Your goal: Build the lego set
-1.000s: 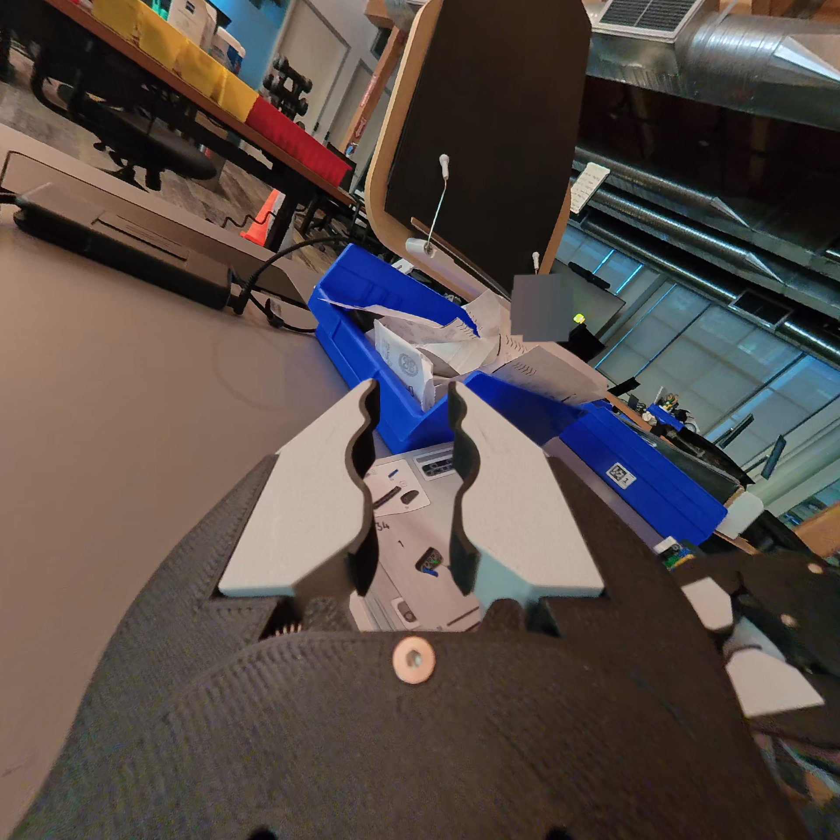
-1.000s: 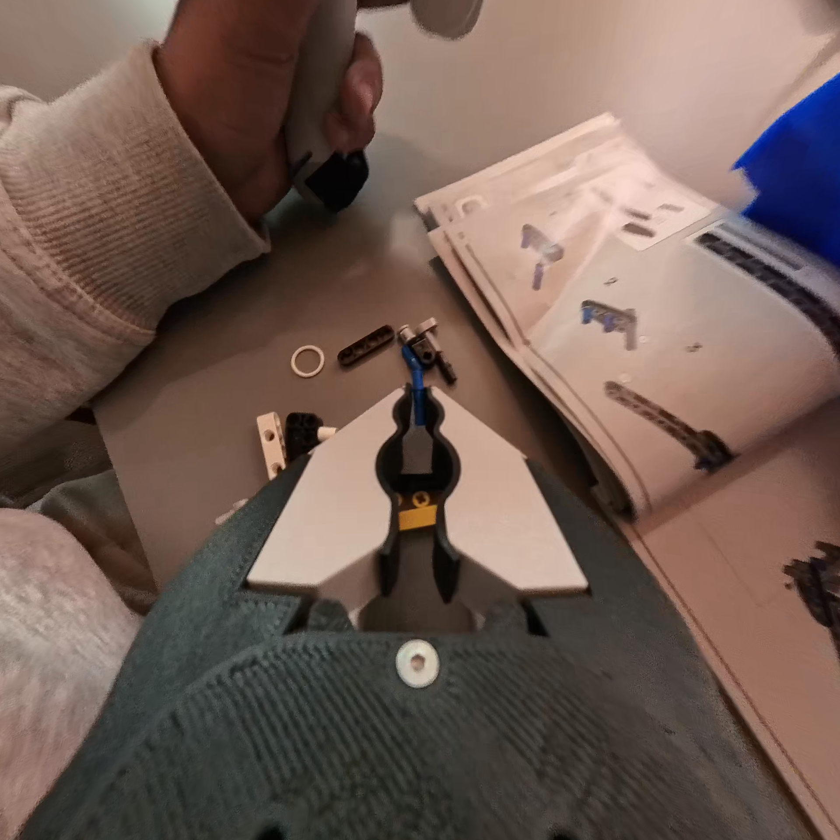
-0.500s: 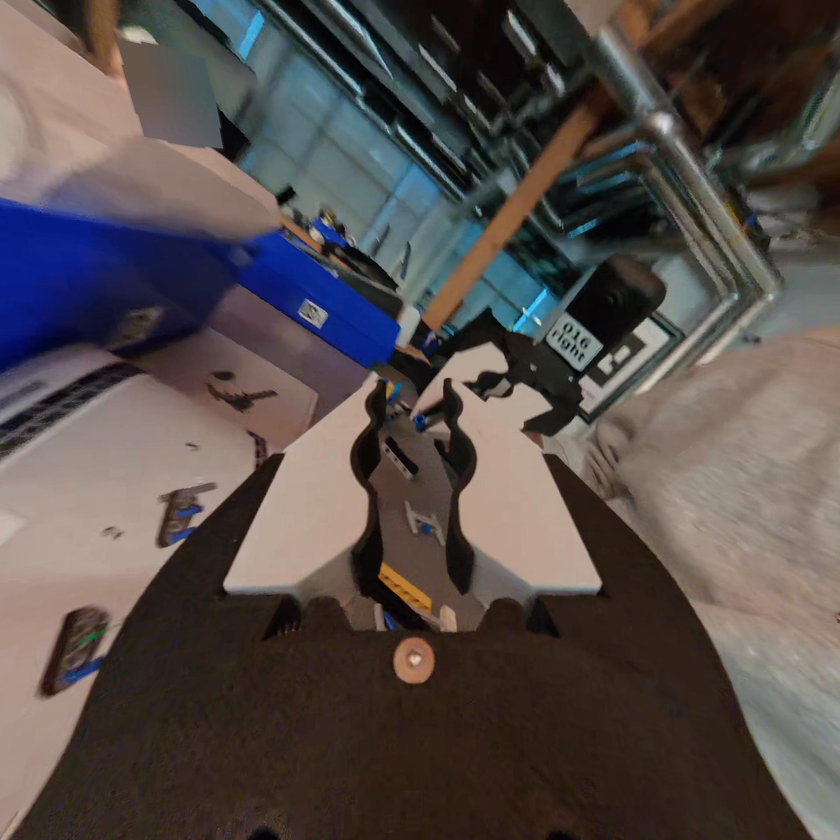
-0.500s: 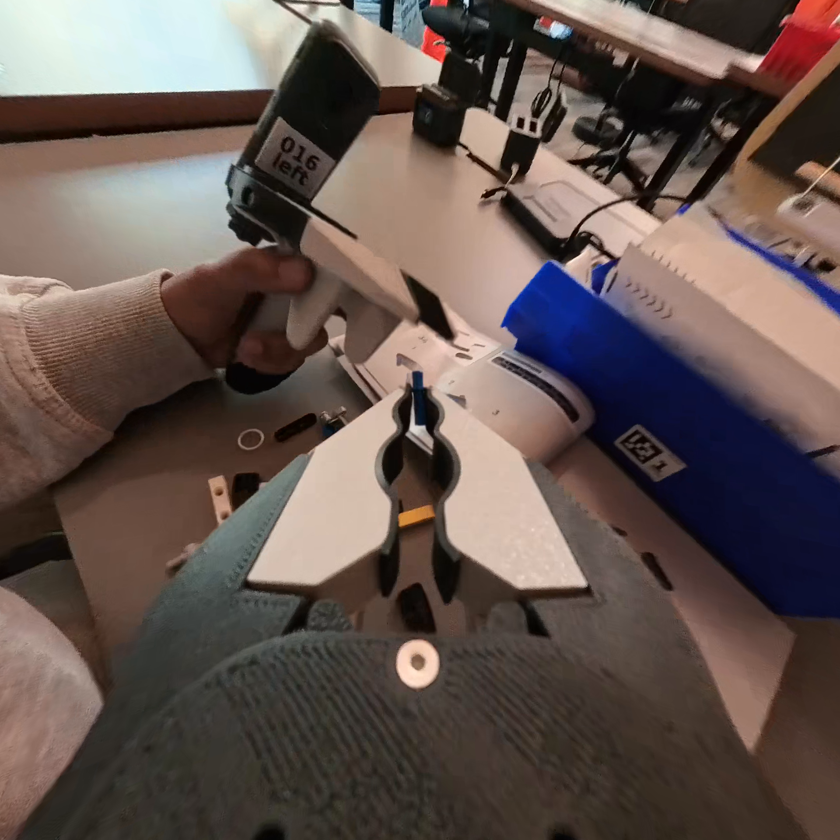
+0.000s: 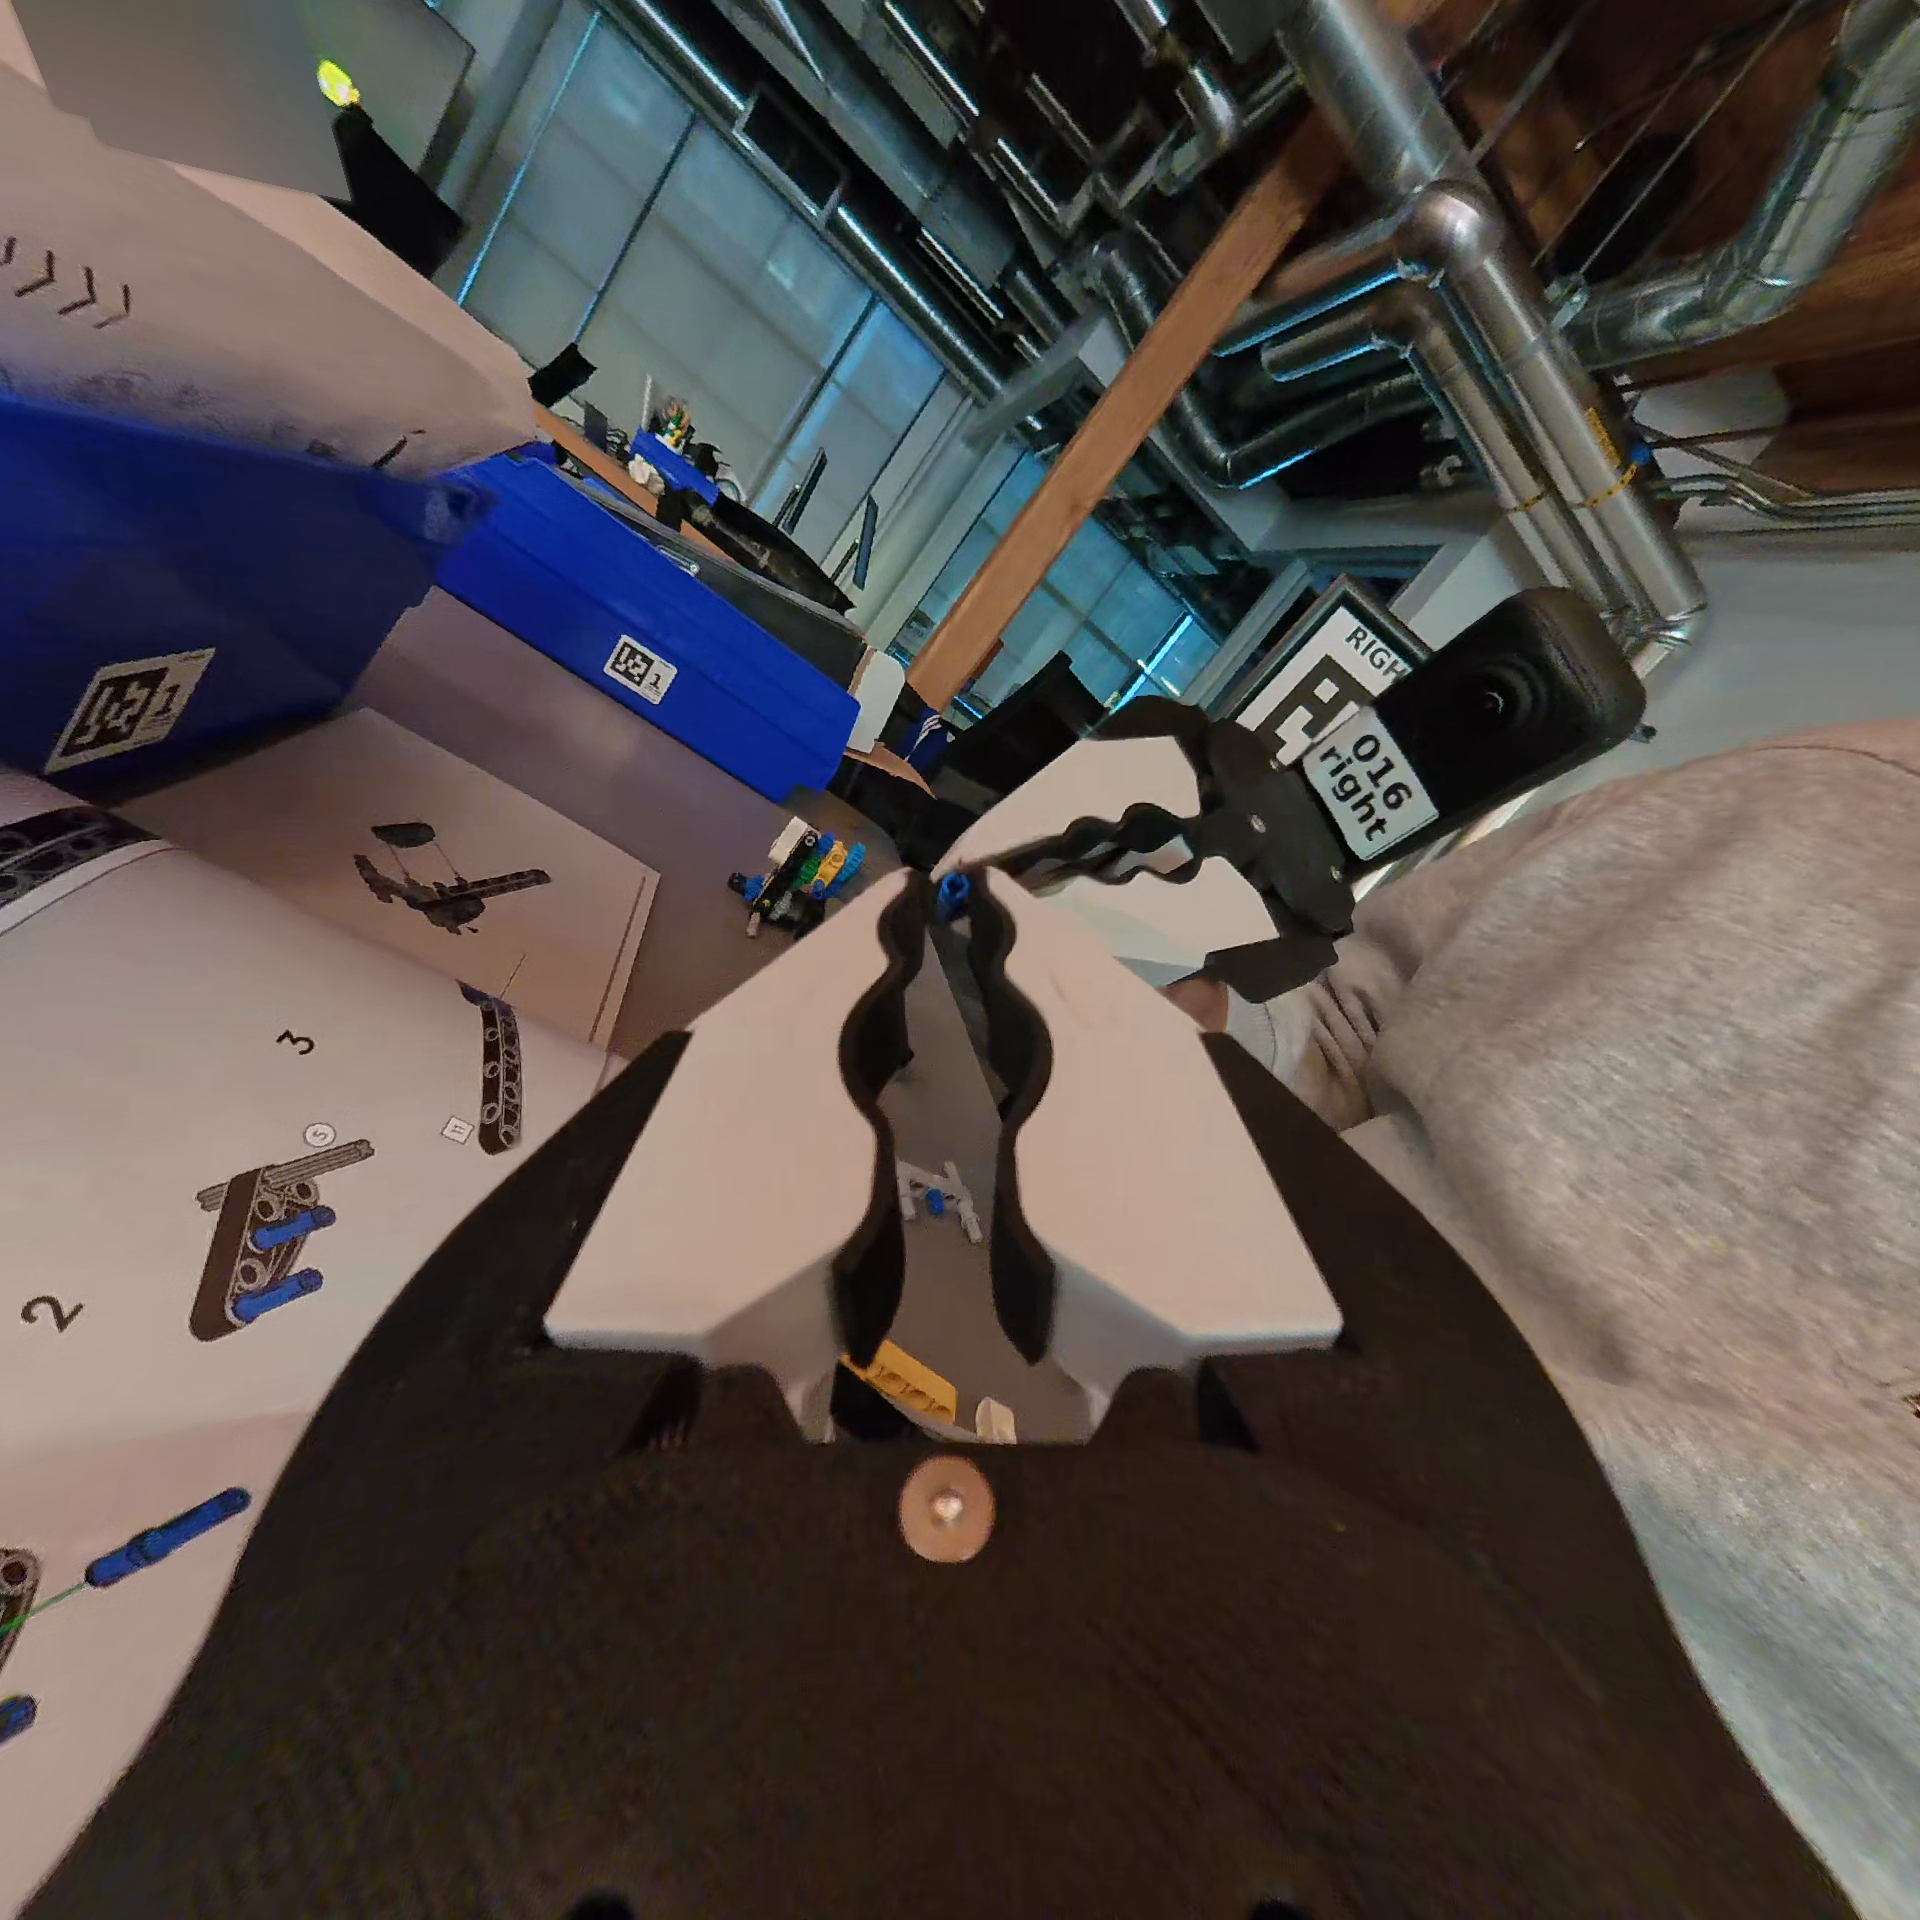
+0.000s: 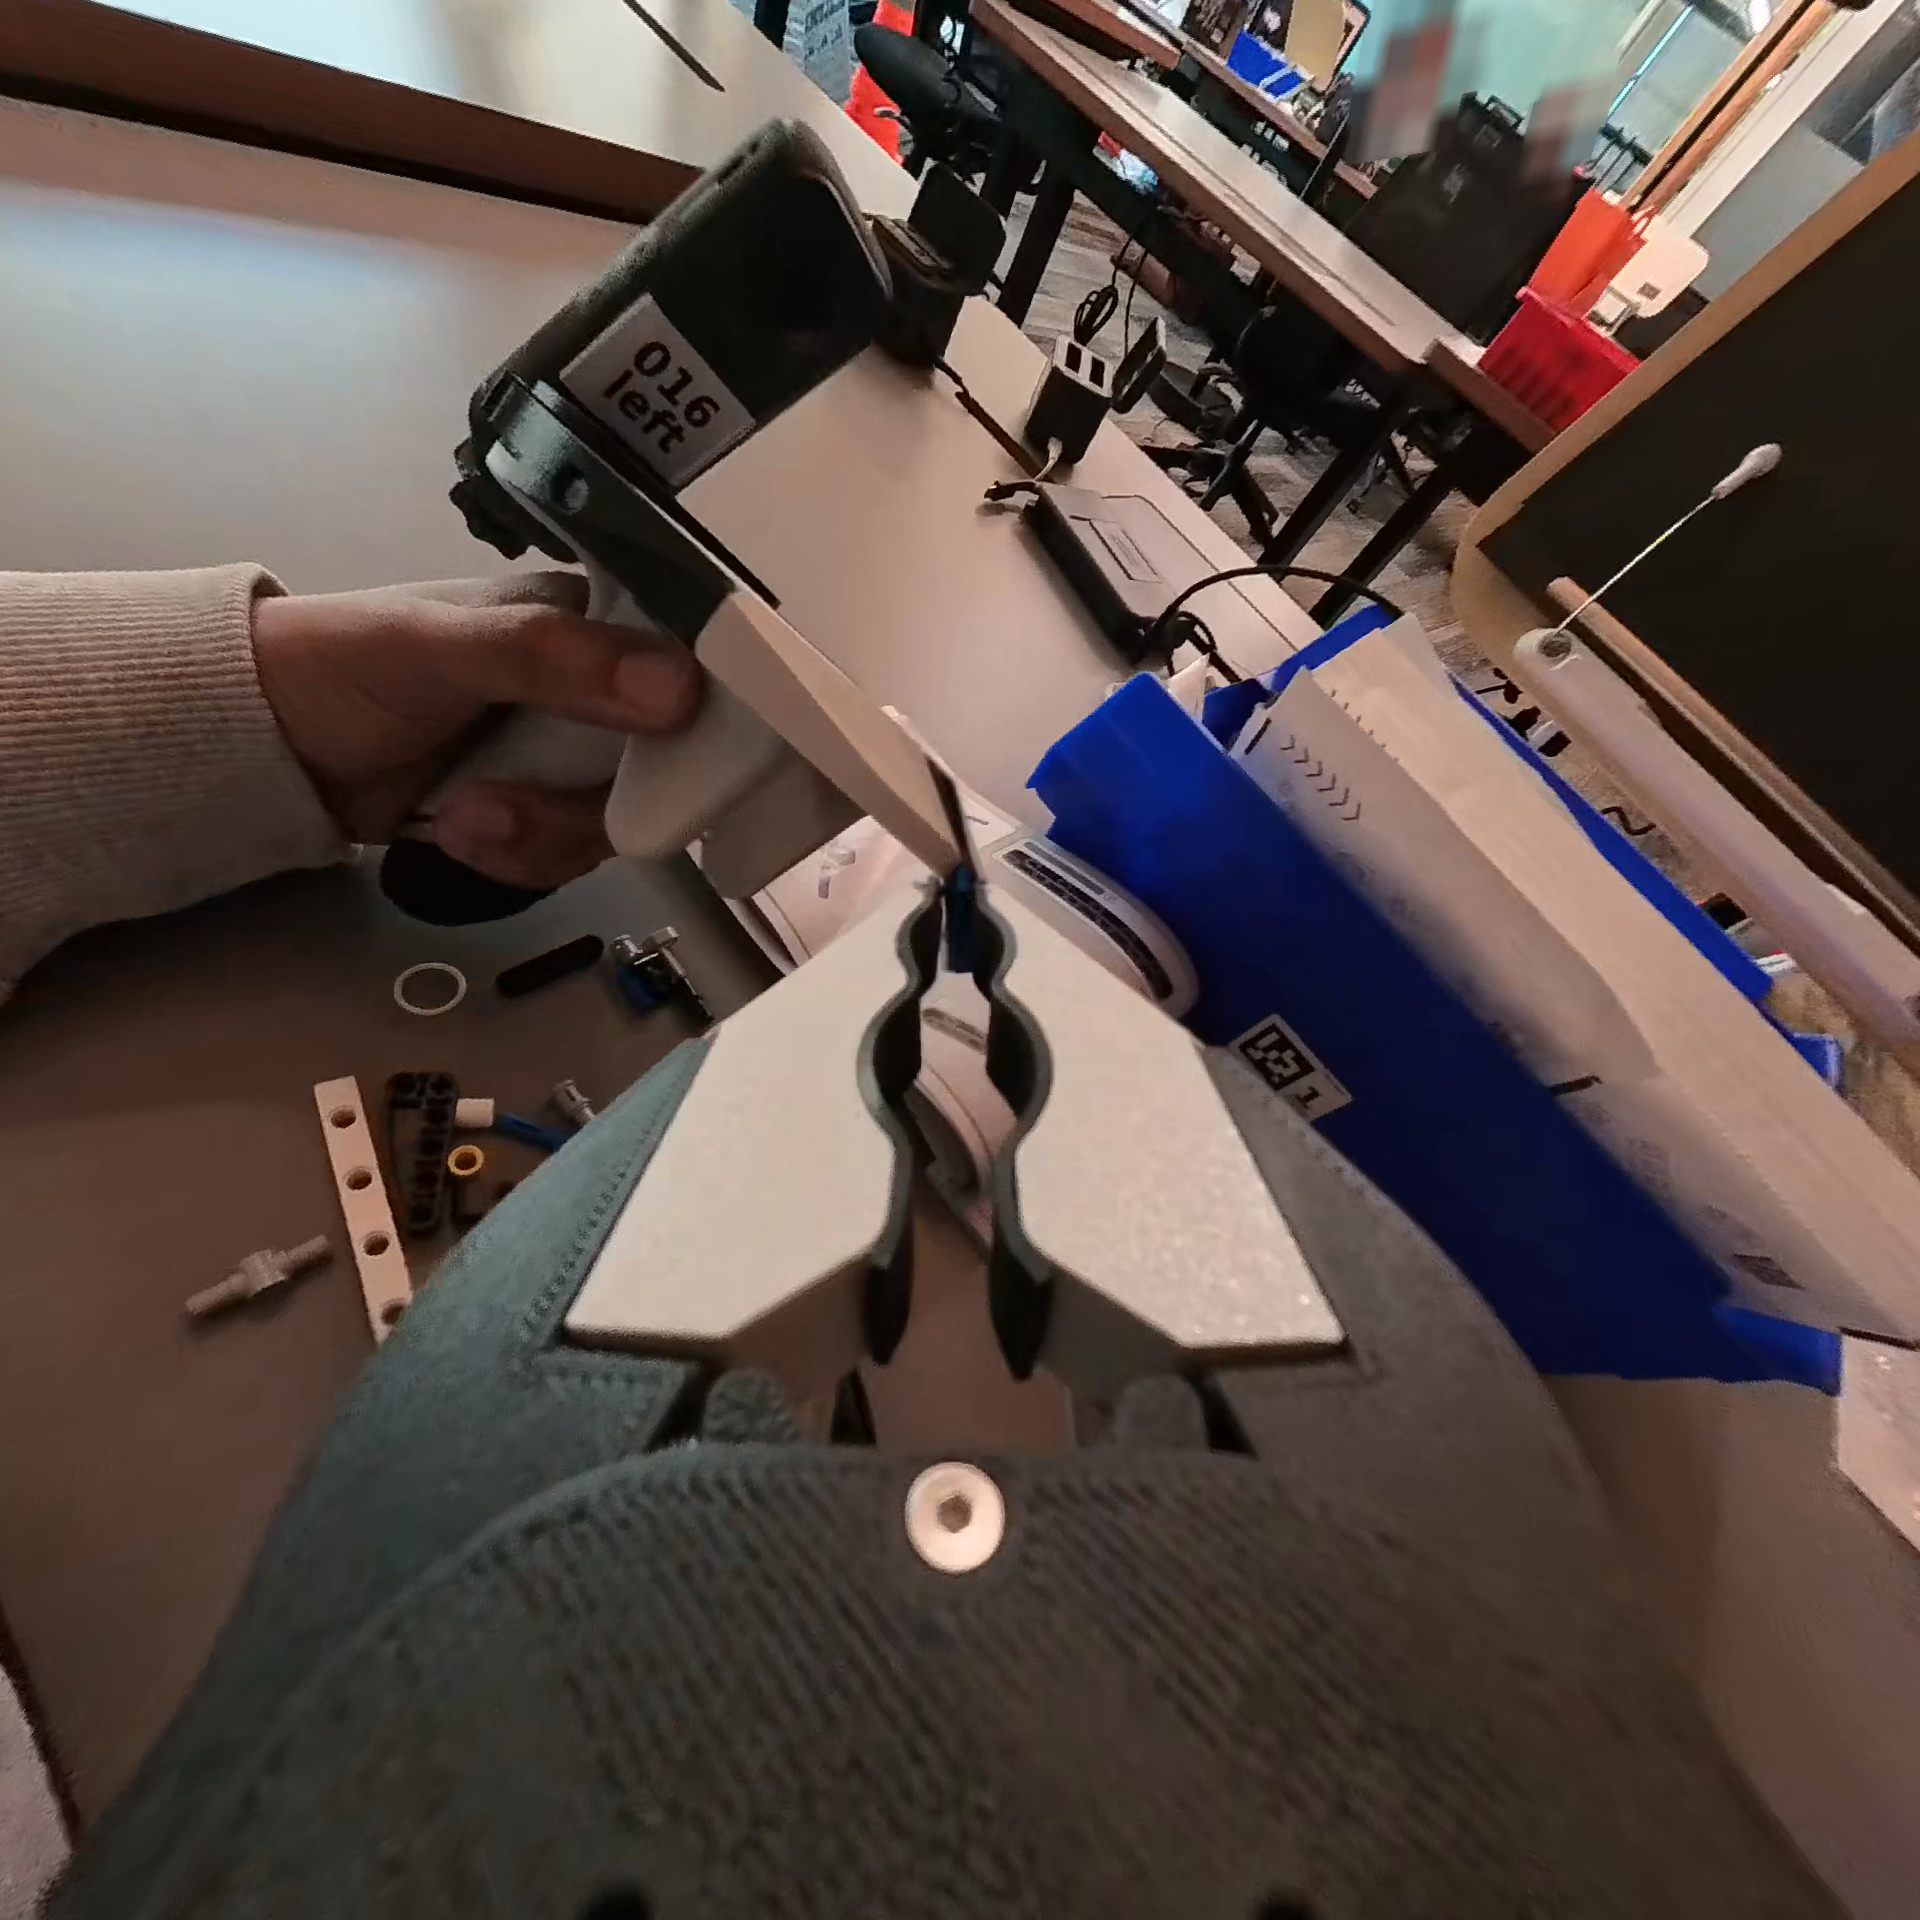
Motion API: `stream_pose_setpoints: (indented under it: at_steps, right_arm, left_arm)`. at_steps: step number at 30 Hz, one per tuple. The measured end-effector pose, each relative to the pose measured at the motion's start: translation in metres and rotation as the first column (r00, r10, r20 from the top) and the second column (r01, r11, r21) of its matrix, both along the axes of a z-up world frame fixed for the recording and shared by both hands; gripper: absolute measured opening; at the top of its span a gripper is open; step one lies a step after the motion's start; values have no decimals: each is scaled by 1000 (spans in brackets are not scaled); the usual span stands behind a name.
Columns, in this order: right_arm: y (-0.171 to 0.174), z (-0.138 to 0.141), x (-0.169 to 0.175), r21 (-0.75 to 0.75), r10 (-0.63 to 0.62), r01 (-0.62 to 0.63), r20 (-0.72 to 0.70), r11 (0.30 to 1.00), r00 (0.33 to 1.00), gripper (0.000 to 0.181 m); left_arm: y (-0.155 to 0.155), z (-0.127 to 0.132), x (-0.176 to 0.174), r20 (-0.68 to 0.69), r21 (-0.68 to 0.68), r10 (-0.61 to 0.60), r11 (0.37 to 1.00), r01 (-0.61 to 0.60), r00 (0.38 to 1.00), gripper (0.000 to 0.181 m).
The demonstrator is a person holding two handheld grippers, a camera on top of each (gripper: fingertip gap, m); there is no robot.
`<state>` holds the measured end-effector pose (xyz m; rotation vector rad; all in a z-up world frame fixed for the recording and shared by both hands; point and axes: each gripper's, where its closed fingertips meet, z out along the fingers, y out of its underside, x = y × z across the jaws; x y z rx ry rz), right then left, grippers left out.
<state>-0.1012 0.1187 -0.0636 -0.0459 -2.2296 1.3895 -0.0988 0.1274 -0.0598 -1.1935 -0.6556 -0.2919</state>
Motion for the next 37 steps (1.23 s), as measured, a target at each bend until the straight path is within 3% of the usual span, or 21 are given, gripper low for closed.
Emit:
stream_pose_setpoints:
  at_steps: [13,20,25,29,32,35,37]
  right_arm:
    - [-4,16,8,-69,40,-45,-68,997,997,6]
    - [-5,27,15,-241,140,-102,146,965,979,25]
    - [-2,48,26,-452,329,-153,342,879,880,34]
    - [-6,55,43,-507,420,-207,352,837,837,35]
    - [-11,62,58,-507,455,-262,303,821,837,32]
    - [-17,68,64,-519,472,-282,281,807,835,31]
    - [-20,64,55,-493,413,-240,278,836,867,31]
  left_arm:
    - [-3,16,8,-74,65,-15,998,20,997,3]
    - [-9,28,17,-150,116,-17,993,35,989,3]
    - [-17,53,42,-303,195,-46,975,109,952,2]
    - [-22,72,62,-406,213,-49,966,147,913,2]
    - [-31,93,76,-474,244,-2,960,134,881,2]
    - [-41,94,73,-479,228,82,973,33,874,2]
    - [-67,100,62,-472,335,290,933,-135,832,2]
